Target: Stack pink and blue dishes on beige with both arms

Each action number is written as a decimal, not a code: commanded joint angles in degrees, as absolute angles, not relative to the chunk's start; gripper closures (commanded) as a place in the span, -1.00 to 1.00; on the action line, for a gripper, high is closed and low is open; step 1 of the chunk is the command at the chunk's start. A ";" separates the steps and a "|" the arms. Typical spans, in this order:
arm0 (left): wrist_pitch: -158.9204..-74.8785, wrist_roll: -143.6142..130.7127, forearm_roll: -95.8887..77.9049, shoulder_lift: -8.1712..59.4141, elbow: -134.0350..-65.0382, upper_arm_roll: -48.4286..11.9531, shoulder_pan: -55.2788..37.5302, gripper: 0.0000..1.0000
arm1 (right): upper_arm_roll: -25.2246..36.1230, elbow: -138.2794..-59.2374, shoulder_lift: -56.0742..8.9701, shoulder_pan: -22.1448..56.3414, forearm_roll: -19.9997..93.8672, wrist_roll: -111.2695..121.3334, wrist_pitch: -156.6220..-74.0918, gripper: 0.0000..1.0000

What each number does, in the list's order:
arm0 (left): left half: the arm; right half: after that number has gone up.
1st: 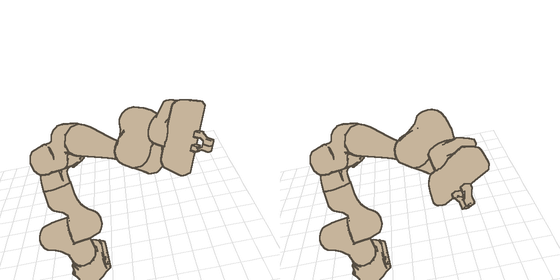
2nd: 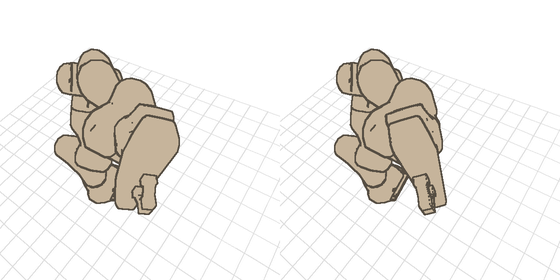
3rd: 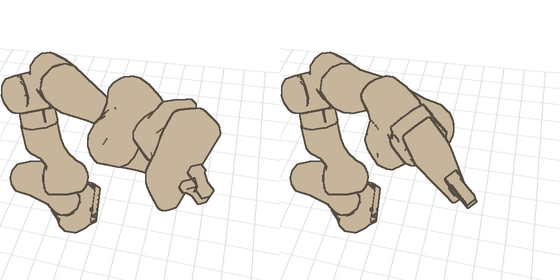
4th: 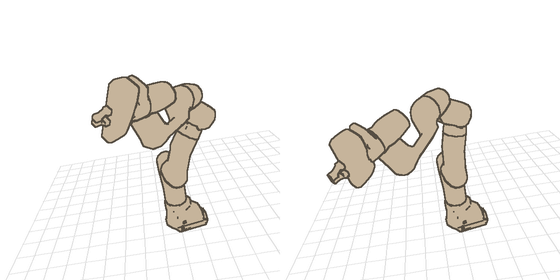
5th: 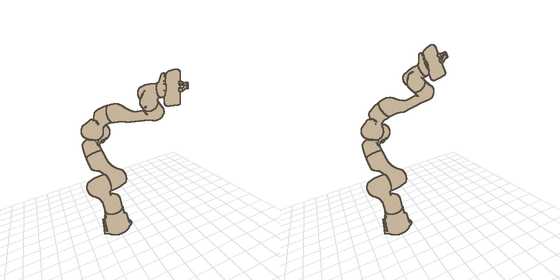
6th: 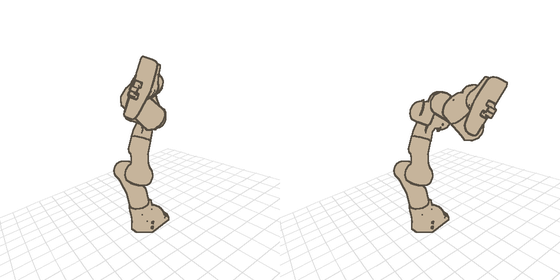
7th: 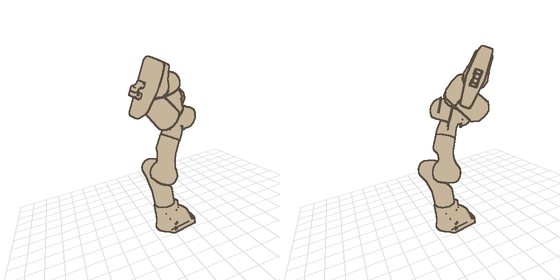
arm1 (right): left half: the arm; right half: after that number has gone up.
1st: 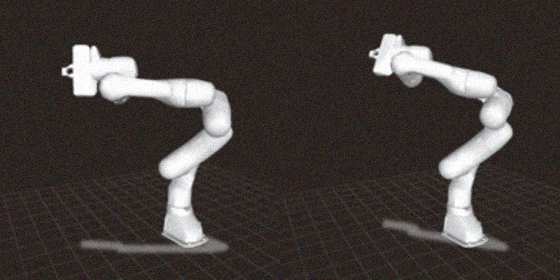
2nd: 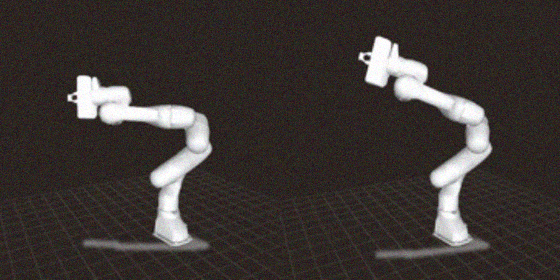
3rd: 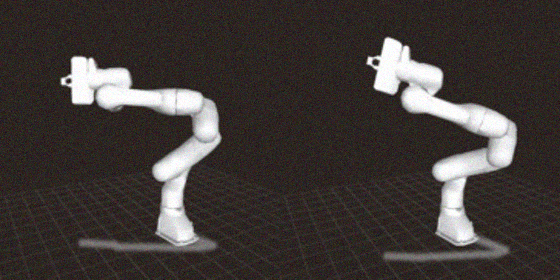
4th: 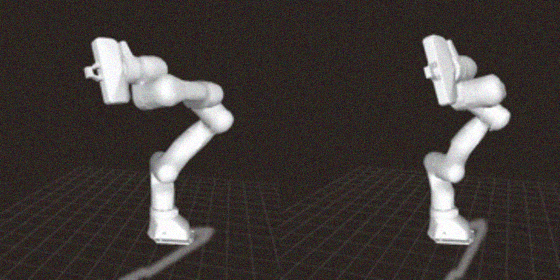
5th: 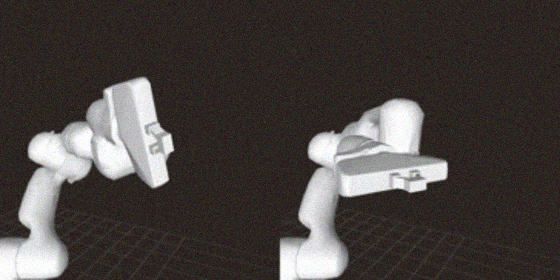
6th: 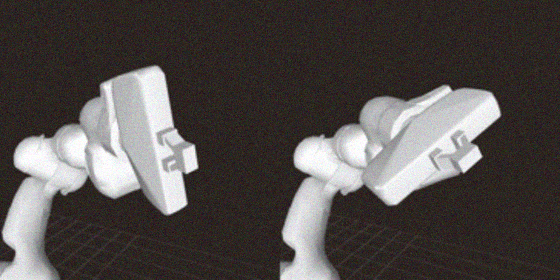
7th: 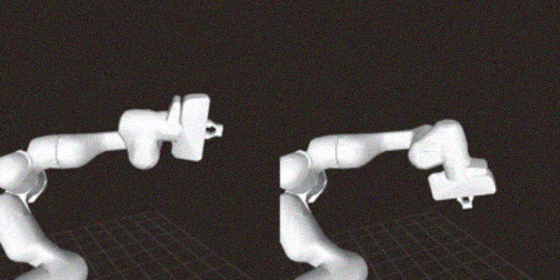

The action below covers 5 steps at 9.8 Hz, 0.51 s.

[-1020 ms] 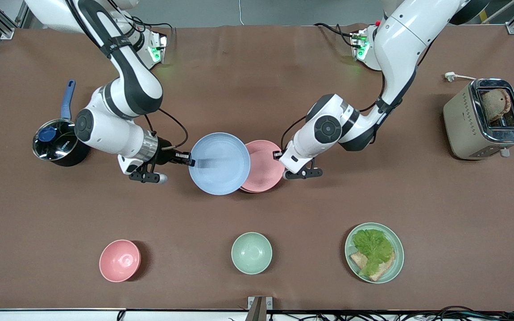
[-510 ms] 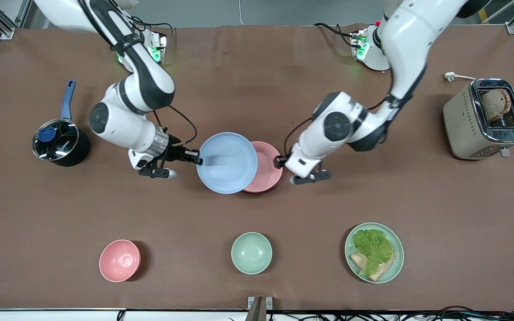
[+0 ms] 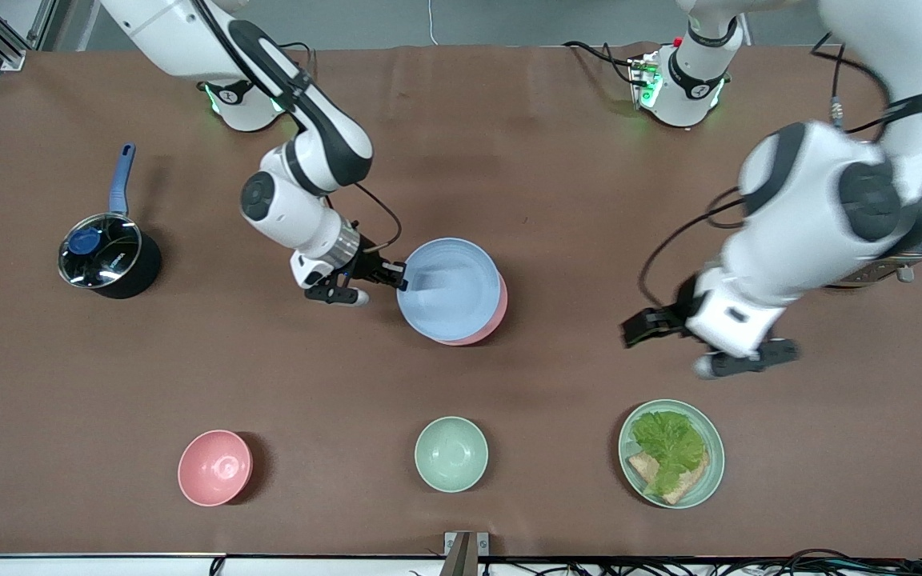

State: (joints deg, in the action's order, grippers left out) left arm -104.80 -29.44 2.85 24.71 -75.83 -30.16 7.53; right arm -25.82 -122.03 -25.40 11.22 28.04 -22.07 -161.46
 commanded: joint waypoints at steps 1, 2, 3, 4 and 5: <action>-99.94 -22.46 4.04 19.72 -75.59 -29.97 10.00 -1.00 | -26.28 -123.75 -26.09 11.51 27.60 -23.47 -164.96 0.96; -97.23 -17.89 3.96 17.34 -75.67 -30.49 12.98 -1.00 | -26.37 -123.75 -27.32 12.30 27.60 -23.38 -167.58 0.94; -95.12 -14.10 3.96 14.79 -75.67 -30.50 14.23 -1.00 | -26.37 -123.75 -28.12 12.91 27.68 -23.38 -168.39 0.92; -93.27 -13.28 3.52 12.24 -75.93 -30.24 14.76 -1.00 | -26.37 -123.75 -28.21 13.44 27.60 -23.47 -168.49 0.91; -89.68 -11.97 3.86 9.69 -76.37 -29.28 14.42 -1.00 | -26.37 -123.58 -28.39 13.45 27.60 -23.38 -168.49 0.86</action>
